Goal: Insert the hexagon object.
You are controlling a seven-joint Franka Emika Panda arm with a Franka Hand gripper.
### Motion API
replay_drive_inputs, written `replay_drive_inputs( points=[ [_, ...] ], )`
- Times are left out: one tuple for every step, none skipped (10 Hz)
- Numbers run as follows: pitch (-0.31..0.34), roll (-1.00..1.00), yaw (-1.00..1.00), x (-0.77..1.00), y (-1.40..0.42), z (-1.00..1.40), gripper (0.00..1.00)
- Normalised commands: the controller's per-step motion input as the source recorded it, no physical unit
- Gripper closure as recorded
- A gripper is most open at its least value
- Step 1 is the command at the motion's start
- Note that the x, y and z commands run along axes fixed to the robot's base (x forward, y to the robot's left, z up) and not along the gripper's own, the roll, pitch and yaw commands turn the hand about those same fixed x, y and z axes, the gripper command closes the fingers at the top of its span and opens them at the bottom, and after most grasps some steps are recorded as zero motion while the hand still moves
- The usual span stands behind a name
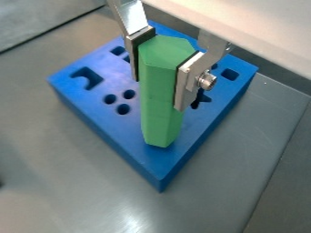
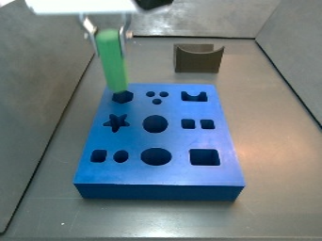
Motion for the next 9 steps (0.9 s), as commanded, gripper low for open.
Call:
replay_drive_inputs(
  points=[
    [0.000, 0.00, 0.00, 0.00, -0.14, -0.05, 1.00],
    [0.000, 0.00, 0.00, 0.05, -0.11, -0.15, 1.00],
    [0.020, -0.01, -0.07, 0.17, -0.15, -0.24, 1.00],
    [0.053, -0.01, -0.08, 0.25, -0.07, -0.30, 1.00],
    [0.084, 0.00, -0.04, 0.26, 0.00, -0.37, 1.00],
    [0.090, 0.00, 0.00, 0.23, 0.09, -0.38, 1.00],
    [0.066, 0.02, 0.00, 0.05, 0.22, -0.33, 1.00],
    [0.017, 0.00, 0.00, 0.00, 0.19, -0.36, 1.00],
    [0.000, -0.03, 0.01, -0.03, 0.11, -0.41, 1.00]
  ],
)
